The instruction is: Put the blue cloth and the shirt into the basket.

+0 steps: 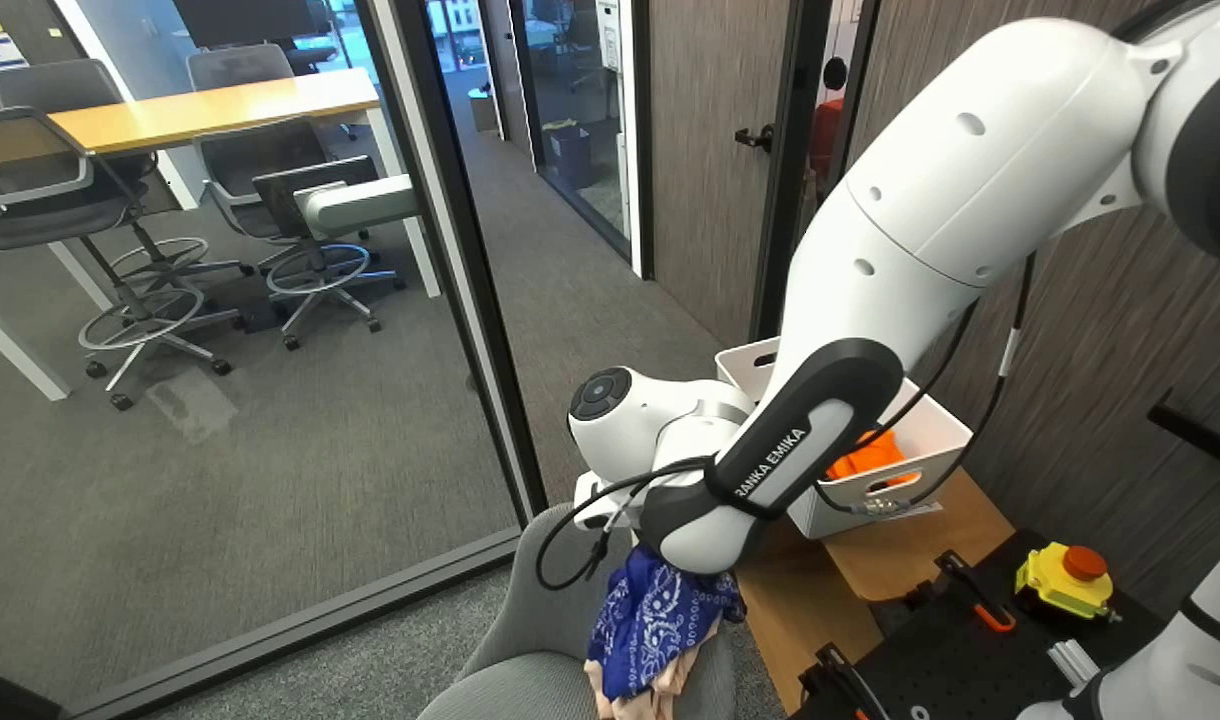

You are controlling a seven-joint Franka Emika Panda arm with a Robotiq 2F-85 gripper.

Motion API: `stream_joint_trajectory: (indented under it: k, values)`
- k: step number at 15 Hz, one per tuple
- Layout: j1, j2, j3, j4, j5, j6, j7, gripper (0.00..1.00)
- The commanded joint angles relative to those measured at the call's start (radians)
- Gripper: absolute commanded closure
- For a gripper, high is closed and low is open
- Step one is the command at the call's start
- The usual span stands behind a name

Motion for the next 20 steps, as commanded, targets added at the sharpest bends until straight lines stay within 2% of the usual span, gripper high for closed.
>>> stream_joint_trajectory:
  k: [1, 5, 7, 8, 11, 13, 16, 20]
  values:
    - [-0.017, -0.009, 0.017, 0.010, 0.024, -0.025, -0.026, 0.64]
    - [-0.018, -0.009, 0.016, 0.014, 0.022, -0.024, -0.025, 0.92]
    - [-0.018, -0.010, 0.015, 0.014, 0.021, -0.023, -0.025, 0.95]
    - [-0.018, -0.010, 0.014, 0.013, 0.020, -0.023, -0.024, 0.97]
    - [-0.017, -0.012, 0.013, 0.011, 0.016, -0.023, -0.022, 0.92]
    - [-0.012, -0.014, 0.009, 0.013, 0.004, -0.034, -0.013, 0.92]
    - [0.017, -0.041, -0.026, 0.016, -0.089, -0.084, 0.062, 0.94]
    - [0.033, -0.078, -0.052, 0.039, -0.228, -0.229, 0.190, 0.94]
